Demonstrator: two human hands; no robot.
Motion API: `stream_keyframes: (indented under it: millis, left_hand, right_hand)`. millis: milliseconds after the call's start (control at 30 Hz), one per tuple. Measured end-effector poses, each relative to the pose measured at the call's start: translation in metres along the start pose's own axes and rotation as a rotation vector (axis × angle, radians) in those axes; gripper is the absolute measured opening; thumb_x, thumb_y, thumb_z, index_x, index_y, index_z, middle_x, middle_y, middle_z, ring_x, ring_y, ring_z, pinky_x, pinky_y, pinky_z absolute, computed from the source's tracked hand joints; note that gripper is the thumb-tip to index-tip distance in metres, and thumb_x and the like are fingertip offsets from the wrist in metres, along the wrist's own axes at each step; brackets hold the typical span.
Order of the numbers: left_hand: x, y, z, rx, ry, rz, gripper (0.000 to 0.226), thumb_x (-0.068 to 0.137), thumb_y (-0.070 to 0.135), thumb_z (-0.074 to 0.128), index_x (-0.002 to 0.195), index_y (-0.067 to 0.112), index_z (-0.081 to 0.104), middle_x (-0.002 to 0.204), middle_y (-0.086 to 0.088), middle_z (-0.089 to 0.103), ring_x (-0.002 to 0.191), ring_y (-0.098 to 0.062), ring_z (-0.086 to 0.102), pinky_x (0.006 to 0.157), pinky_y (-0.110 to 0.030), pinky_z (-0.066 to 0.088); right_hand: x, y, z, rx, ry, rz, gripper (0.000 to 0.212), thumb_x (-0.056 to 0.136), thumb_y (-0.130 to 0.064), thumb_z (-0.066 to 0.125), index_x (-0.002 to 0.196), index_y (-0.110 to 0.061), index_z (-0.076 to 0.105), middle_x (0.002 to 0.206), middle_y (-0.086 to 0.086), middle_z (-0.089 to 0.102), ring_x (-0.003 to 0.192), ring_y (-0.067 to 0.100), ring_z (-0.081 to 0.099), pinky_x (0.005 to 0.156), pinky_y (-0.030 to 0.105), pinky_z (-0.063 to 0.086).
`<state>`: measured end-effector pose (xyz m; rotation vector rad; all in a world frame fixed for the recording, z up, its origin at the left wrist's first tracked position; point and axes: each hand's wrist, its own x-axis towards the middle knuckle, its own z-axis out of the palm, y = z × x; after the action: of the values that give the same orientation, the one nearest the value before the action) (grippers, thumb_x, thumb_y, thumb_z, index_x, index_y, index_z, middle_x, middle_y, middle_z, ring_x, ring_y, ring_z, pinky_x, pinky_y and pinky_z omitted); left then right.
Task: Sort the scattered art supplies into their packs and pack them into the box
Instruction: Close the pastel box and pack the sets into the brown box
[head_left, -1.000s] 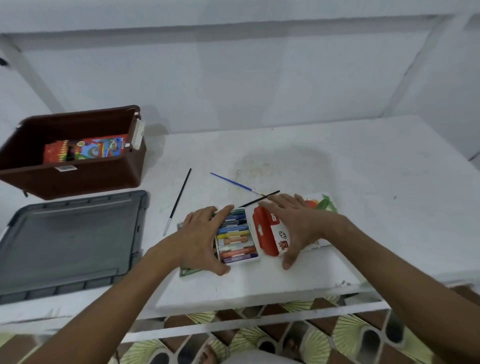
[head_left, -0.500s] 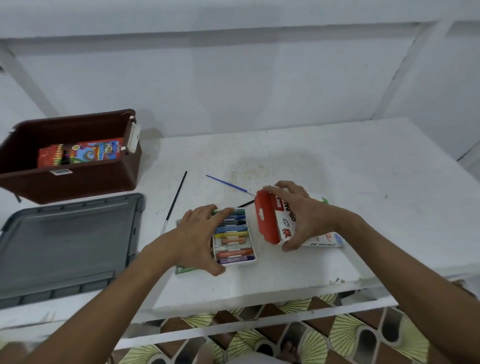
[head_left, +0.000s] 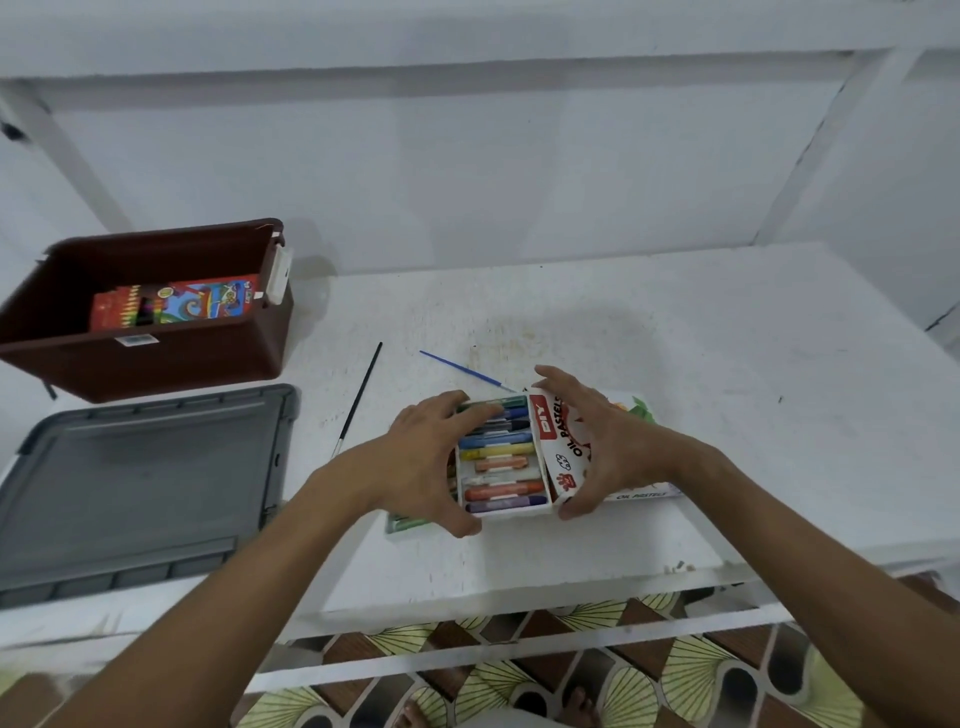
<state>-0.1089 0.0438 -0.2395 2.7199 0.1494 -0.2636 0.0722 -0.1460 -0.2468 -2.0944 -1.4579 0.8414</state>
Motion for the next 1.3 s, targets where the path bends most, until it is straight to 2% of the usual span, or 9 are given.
stream_keyframes:
  millis: [133, 233, 400, 567, 733, 833, 1033, 1167, 1300]
  left_hand:
    - [0.000, -0.004, -0.003, -0.044, -0.036, 0.001, 0.116, 0.049, 0.063, 0.075, 0.146, 0.039, 0.016, 0.134, 0.008, 0.028, 0.122, -0.014, 0.032, 0.109, -0.041, 0.034]
    - [-0.002, -0.009, -0.006, -0.116, -0.048, 0.022, 0.112, 0.052, 0.056, 0.081, 0.145, 0.035, 0.022, 0.122, 0.012, 0.034, 0.113, -0.008, 0.038, 0.102, -0.035, 0.041]
    - [-0.003, -0.014, 0.004, -0.137, -0.051, 0.030, 0.112, 0.052, 0.055, 0.082, 0.144, 0.034, 0.023, 0.120, 0.013, 0.034, 0.111, -0.007, 0.040, 0.102, -0.034, 0.042]
    - [0.005, -0.014, 0.025, -0.003, -0.095, -0.016, 0.115, 0.046, 0.072, 0.070, 0.145, 0.039, 0.021, 0.135, 0.005, 0.033, 0.123, -0.017, 0.035, 0.109, -0.045, 0.032]
    - [0.011, -0.012, 0.039, 0.078, -0.096, -0.043, 0.120, 0.048, 0.075, 0.069, 0.147, 0.039, 0.011, 0.147, 0.001, 0.023, 0.137, -0.022, 0.018, 0.115, -0.051, 0.015]
    - [0.013, -0.014, 0.039, 0.074, -0.088, -0.046, 0.120, 0.050, 0.074, 0.069, 0.148, 0.039, 0.010, 0.151, -0.002, 0.018, 0.140, -0.022, 0.012, 0.116, -0.053, 0.009]
    - [0.014, -0.010, 0.037, 0.093, -0.100, -0.072, 0.119, 0.057, 0.072, 0.069, 0.151, 0.035, 0.007, 0.155, -0.006, 0.012, 0.143, -0.023, 0.005, 0.117, -0.054, 0.002]
    - [0.019, 0.001, 0.038, 0.112, -0.100, -0.095, 0.119, 0.061, 0.071, 0.069, 0.152, 0.032, 0.002, 0.157, -0.006, 0.007, 0.145, -0.024, 0.000, 0.117, -0.053, -0.002]
    - [0.023, 0.003, 0.041, 0.046, -0.056, -0.075, 0.127, 0.058, 0.073, 0.070, 0.151, 0.030, -0.004, 0.157, -0.006, 0.011, 0.145, -0.023, 0.004, 0.119, -0.049, 0.001]
  right_hand:
    - [-0.002, 0.003, 0.001, 0.044, 0.006, -0.005, 0.135, 0.046, -0.038, 0.093, 0.142, -0.050, -0.002, 0.140, -0.017, 0.029, 0.125, 0.009, 0.037, 0.107, 0.045, 0.039]
    - [-0.001, 0.003, 0.001, 0.026, 0.018, -0.005, 0.135, 0.046, -0.041, 0.092, 0.141, -0.051, -0.004, 0.141, -0.016, 0.027, 0.126, 0.010, 0.033, 0.109, 0.047, 0.036]
    - [0.003, 0.002, 0.006, -0.050, -0.022, -0.012, 0.132, 0.049, -0.045, 0.090, 0.142, -0.048, -0.004, 0.136, -0.018, 0.027, 0.123, 0.006, 0.030, 0.113, 0.043, 0.027]
    - [0.001, -0.001, 0.013, -0.120, -0.067, -0.030, 0.133, 0.052, -0.046, 0.089, 0.145, -0.041, -0.005, 0.136, -0.017, 0.023, 0.121, -0.003, 0.019, 0.116, 0.034, 0.008]
    - [0.005, 0.006, 0.028, -0.236, -0.104, -0.051, 0.133, 0.051, -0.058, 0.084, 0.146, -0.041, -0.008, 0.153, -0.007, 0.012, 0.142, 0.008, 0.002, 0.117, 0.037, -0.011]
    - [0.005, 0.008, 0.028, -0.236, -0.096, -0.041, 0.132, 0.053, -0.059, 0.083, 0.145, -0.044, -0.010, 0.155, -0.007, 0.009, 0.143, 0.008, -0.005, 0.117, 0.040, -0.012]
    - [0.003, 0.007, 0.025, -0.254, -0.065, -0.056, 0.128, 0.056, -0.058, 0.082, 0.147, -0.040, -0.006, 0.153, -0.007, 0.014, 0.142, 0.007, 0.000, 0.115, 0.036, -0.012]
    - [0.009, 0.013, 0.030, -0.280, -0.032, -0.068, 0.126, 0.054, -0.065, 0.078, 0.147, -0.041, -0.004, 0.155, -0.008, 0.013, 0.145, 0.011, -0.002, 0.118, 0.047, -0.007]
    - [0.010, 0.018, 0.035, -0.293, -0.009, -0.076, 0.126, 0.055, -0.068, 0.076, 0.147, -0.041, -0.005, 0.158, -0.008, 0.006, 0.145, 0.010, -0.009, 0.118, 0.048, -0.007]
